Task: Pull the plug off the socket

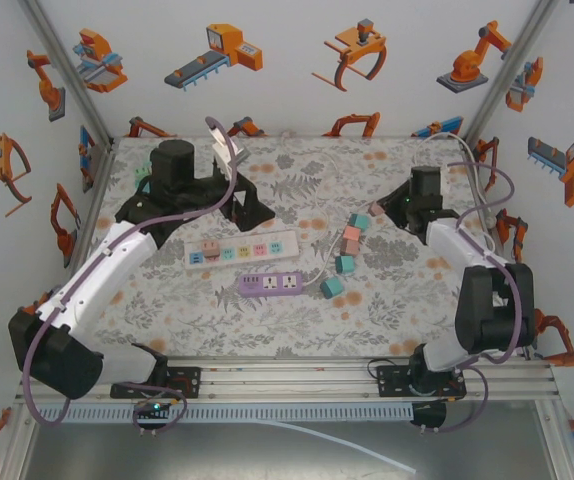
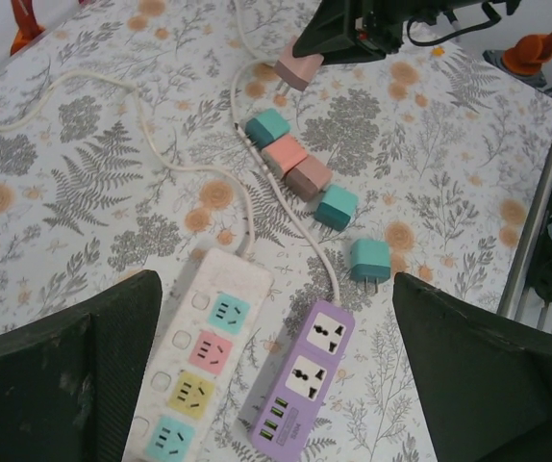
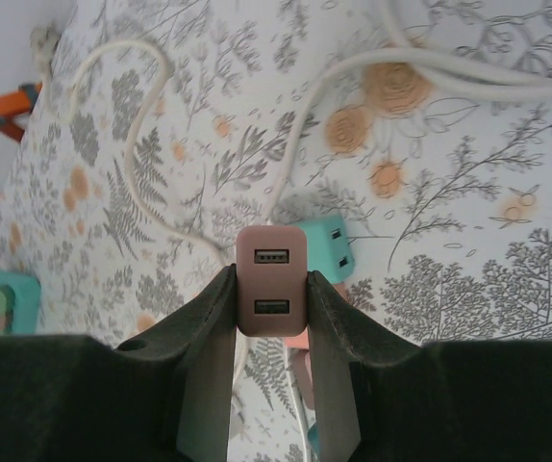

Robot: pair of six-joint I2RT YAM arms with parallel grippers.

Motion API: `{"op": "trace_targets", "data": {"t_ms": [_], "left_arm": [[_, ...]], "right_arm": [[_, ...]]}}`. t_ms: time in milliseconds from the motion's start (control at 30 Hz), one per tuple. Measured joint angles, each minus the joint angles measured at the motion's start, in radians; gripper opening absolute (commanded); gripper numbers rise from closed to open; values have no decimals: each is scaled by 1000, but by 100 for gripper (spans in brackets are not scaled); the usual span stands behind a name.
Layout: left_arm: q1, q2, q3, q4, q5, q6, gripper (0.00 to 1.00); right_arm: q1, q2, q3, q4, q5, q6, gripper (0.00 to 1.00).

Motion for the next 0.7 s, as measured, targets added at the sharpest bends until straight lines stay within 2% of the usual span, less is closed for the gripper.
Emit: {"op": "trace_targets", "data": {"t_ms": [267,533,700], "left_arm": [[-22,22,-3,34,57,27,97],[-27,21,-13,53,59,28,97],[-27,20,-26,56,50,29,97]], "right_arm": [[-5,134,-2,205,-62,62,9],[-5,291,13,294,-92,84,11],[-5,314,21,344,-103,88,17]]}}
